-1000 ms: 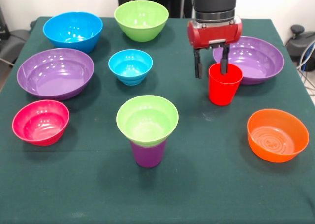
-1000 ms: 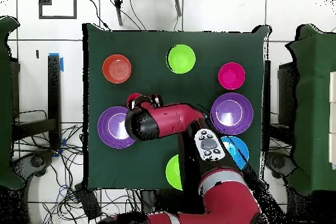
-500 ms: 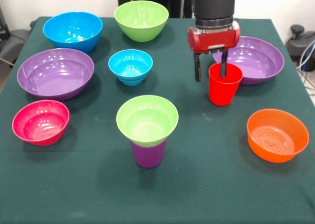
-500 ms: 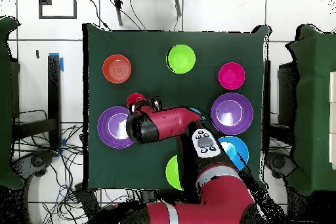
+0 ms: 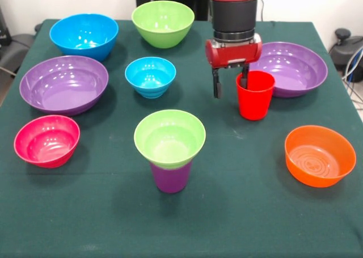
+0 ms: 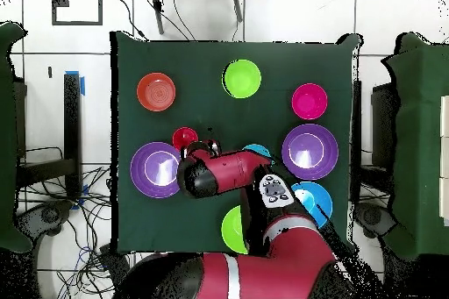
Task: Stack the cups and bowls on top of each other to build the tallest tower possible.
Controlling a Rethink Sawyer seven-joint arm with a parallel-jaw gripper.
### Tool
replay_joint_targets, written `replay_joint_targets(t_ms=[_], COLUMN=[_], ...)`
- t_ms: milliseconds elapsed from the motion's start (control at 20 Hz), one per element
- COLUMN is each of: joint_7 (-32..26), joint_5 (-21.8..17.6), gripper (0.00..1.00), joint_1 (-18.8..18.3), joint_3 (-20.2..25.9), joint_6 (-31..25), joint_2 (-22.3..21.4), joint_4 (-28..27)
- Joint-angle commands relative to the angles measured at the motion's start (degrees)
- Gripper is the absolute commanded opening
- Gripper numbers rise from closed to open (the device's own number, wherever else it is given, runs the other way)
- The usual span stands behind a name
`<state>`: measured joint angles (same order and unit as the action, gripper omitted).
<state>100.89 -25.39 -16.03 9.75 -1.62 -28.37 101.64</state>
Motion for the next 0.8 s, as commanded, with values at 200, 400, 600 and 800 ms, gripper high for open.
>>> replay_joint_targets(t_ms=[200, 400, 600, 800], joint_7=[3.9, 4.4, 5.1, 5.1], joint_5=[-3.5, -2.7, -2.0, -1.5], gripper=[1.0, 1.0, 1.0, 0.0], joint_1=[2.3, 2.9, 3.4, 2.9], joint_3=[-1.0, -1.0, -1.2, -0.5], joint_6=[1.4, 1.2, 1.5, 0.5], joint_2=[2.2, 2.1, 2.2, 2.0], joint_4=[-1.7, -1.3, -1.1, -0.8])
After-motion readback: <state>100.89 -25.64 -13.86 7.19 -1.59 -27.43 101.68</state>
